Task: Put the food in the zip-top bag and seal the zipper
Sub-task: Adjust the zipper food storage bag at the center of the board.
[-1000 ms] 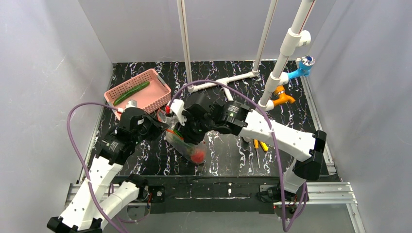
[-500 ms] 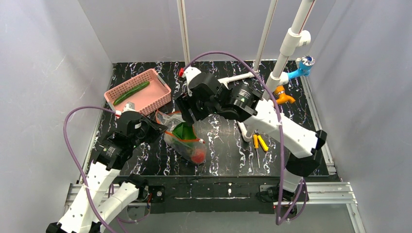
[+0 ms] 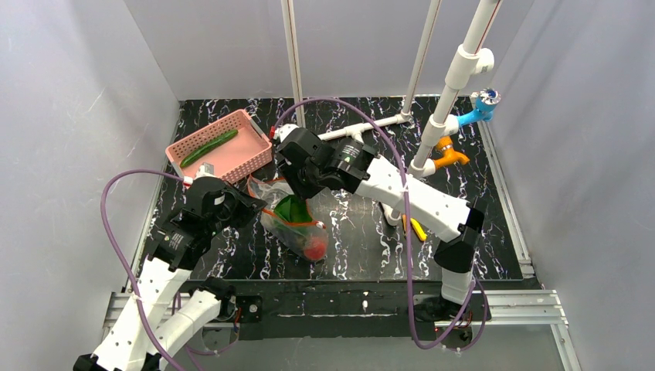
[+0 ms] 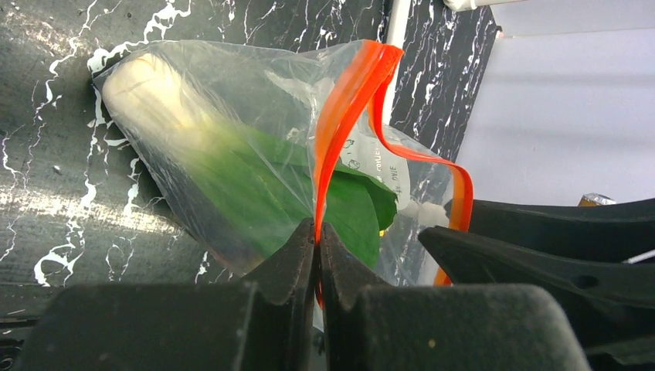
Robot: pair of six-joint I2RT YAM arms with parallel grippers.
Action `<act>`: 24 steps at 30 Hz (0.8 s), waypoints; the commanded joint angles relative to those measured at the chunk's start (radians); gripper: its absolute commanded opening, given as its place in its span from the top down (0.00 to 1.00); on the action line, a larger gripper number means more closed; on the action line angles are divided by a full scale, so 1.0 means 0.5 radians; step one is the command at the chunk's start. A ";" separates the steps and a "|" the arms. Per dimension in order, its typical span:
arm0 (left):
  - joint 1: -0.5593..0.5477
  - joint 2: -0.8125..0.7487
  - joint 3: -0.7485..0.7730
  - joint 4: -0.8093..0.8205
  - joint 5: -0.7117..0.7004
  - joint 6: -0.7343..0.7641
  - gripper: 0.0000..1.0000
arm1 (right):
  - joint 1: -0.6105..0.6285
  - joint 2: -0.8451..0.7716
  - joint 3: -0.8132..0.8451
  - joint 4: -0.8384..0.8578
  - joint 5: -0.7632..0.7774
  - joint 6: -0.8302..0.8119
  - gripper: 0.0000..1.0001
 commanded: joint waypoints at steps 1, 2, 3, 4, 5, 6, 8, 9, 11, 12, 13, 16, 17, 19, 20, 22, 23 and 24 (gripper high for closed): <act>0.009 -0.005 0.034 -0.064 -0.042 0.031 0.94 | 0.010 -0.083 -0.120 0.125 0.041 -0.088 0.62; 0.009 -0.004 0.047 -0.084 -0.055 0.052 0.92 | 0.011 -0.089 -0.141 0.140 0.039 -0.104 0.68; 0.009 -0.003 0.059 -0.105 -0.066 0.076 0.89 | 0.012 -0.093 -0.157 0.151 0.033 -0.118 0.71; 0.009 0.000 0.070 -0.121 -0.071 0.105 0.85 | 0.010 -0.098 -0.174 0.169 0.019 -0.132 0.75; 0.009 -0.003 0.083 -0.130 -0.074 0.153 0.79 | 0.010 -0.104 -0.191 0.184 0.011 -0.143 0.79; 0.009 -0.007 0.100 -0.153 -0.085 0.199 0.70 | 0.010 -0.112 -0.207 0.191 0.016 -0.153 0.86; 0.009 -0.018 0.178 -0.242 -0.155 0.324 0.48 | 0.010 -0.132 -0.223 0.195 0.075 -0.166 0.99; 0.009 -0.028 0.219 -0.264 -0.165 0.425 0.38 | 0.010 -0.145 -0.237 0.196 0.111 -0.174 0.99; 0.012 -0.060 0.298 -0.253 -0.110 0.651 0.24 | 0.010 -0.194 -0.287 0.228 0.147 -0.209 0.99; 0.012 -0.077 0.340 -0.251 -0.105 0.735 0.15 | 0.009 -0.216 -0.311 0.249 0.151 -0.219 0.99; 0.012 -0.090 0.371 -0.257 -0.114 0.786 0.06 | 0.004 -0.241 -0.337 0.275 0.141 -0.227 0.99; 0.012 -0.086 0.503 -0.311 -0.189 0.929 0.02 | -0.022 -0.291 -0.381 0.313 0.110 -0.251 0.99; 0.012 -0.058 0.548 -0.347 -0.231 0.973 0.02 | -0.035 -0.309 -0.401 0.331 0.105 -0.260 0.99; 0.012 0.037 0.661 -0.414 -0.280 1.060 0.02 | -0.073 -0.351 -0.432 0.357 0.086 -0.283 0.99; 0.014 0.106 0.725 -0.441 -0.297 1.104 0.02 | -0.088 -0.367 -0.452 0.372 0.071 -0.299 0.99; 0.031 0.260 0.828 -0.489 -0.356 1.200 0.02 | -0.120 -0.405 -0.499 0.414 0.027 -0.323 0.99; 0.060 0.326 0.852 -0.497 -0.381 1.230 0.02 | -0.137 -0.427 -0.526 0.454 -0.006 -0.327 0.99; 0.108 0.383 0.859 -0.475 -0.364 1.271 0.02 | -0.156 -0.451 -0.567 0.496 -0.061 -0.329 0.99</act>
